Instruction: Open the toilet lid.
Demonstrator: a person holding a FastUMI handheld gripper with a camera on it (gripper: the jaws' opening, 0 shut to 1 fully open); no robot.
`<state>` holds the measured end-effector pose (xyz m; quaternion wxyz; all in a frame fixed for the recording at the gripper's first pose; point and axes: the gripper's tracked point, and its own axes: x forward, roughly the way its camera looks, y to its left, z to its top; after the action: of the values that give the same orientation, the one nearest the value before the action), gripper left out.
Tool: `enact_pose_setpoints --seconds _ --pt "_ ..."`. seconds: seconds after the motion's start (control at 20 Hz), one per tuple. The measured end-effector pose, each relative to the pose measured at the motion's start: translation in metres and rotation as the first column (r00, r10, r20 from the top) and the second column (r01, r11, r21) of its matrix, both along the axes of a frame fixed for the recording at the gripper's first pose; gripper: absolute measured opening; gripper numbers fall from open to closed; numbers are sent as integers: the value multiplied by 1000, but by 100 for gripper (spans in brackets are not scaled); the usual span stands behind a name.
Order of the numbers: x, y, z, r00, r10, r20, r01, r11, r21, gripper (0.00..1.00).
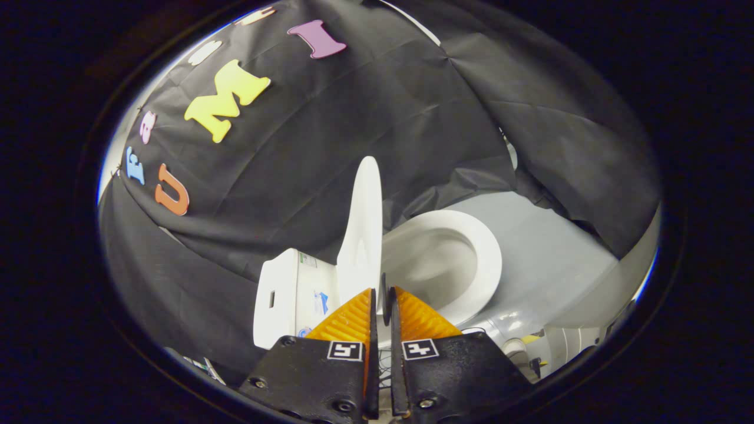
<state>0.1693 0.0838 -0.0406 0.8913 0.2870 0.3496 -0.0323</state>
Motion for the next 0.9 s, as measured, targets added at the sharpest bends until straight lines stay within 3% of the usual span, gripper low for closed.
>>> enact_pose_setpoints --seconds 0.9 --pt "5 67 37 997 77 31 -73 992 -106 11"
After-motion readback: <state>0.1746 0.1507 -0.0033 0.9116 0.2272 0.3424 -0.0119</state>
